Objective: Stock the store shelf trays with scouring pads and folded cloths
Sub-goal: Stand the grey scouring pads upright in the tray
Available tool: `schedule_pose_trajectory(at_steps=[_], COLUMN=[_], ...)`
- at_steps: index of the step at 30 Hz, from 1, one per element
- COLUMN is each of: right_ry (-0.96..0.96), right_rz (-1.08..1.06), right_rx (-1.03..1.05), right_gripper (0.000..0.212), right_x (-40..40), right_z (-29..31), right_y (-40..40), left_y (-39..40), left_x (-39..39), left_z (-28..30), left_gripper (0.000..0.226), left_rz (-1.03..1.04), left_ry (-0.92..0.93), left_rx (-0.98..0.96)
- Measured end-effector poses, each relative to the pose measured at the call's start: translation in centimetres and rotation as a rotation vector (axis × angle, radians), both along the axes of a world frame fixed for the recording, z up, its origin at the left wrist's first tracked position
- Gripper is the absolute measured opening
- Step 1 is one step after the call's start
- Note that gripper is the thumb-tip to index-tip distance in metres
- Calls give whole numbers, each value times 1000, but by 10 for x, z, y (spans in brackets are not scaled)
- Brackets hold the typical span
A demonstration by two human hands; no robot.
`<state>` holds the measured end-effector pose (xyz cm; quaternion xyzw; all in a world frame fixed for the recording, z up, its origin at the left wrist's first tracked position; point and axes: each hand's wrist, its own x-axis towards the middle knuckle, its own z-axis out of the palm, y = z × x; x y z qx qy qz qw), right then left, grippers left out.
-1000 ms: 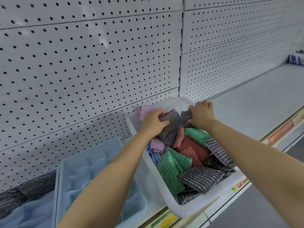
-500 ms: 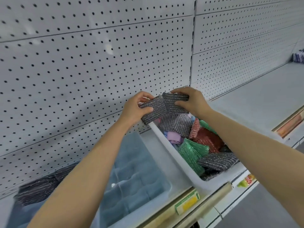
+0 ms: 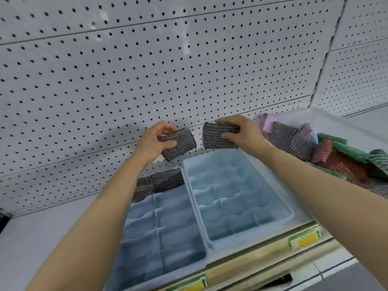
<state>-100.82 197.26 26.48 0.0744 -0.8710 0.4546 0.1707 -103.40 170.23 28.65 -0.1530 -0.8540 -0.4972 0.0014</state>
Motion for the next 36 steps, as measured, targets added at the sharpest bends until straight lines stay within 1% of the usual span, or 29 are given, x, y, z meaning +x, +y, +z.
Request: schedule_pose_trajectory(at_steps=[3, 6, 10, 12, 13, 14, 16, 17, 18, 20, 22, 24, 27, 30, 32, 34, 36], right_ry=[-24, -25, -63, -89, -99, -112, -158, -182, -201, -219, -204, -149, -56, -11, 6, 26, 129], right_rz=[49, 89, 118, 145, 157, 171, 205, 227, 246, 259, 246, 227, 242, 269, 223, 193, 208], right_rx=[-58, -98, -122, -168, -180, -186, -195, -198, -194, -170, -104, 44, 247, 440, 568, 630, 738], right_gripper=[42, 45, 49, 48, 46, 45, 43, 43, 43, 43, 42, 41, 40, 42, 42, 41, 38], right_x=[-1, -1, 0, 1, 1, 2, 2, 2, 2, 1, -1, -4, -9, -12, -15, -15, -18], right_z=[-8, -16, -26, -30, -32, -34, -38, -40, -43, -50, -55, -60, -67, -77, -86, -94, -99], right_y=[-35, -65, -90, -100, -105, -109, -118, -122, -127, -133, -137, -143, -164, -181, -181, -179, -181], left_y=[-24, -36, -46, -44, -43, -43, -43, -45, -47, -57, -75, -96, -111, -113, -117, -119, -118], left_x=[1, -1, -6, -5, -5, -5, -6, -7, -9, -15, -21, -22, -14, -11, -11, -10, -9], left_z=[-22, -49, -86, -102, -110, -119, -134, -139, -139, -132, -126, -124, -132, -138, -138, -140, -141], left_gripper=[33, 32, 29, 22, 22, 27, 46, 56, 65, 87, 105, 112, 101, 91, 92, 97, 97], left_rz=[-17, -11, -15, 11, 22, 23, -35, -69, -108, -175, -183, -133, -89, -75, -105, -118, -110], left_ry=[-95, -139, -134, -85, -35, 56, 247, 281, 261, 167, 58, 3, 57, 145, 151, 166, 170], left_rx=[-153, -256, -316, -343, -388, -500, -825, -922, -955, -948, -931, -940, -1027, -1049, -1032, -1037, -1047])
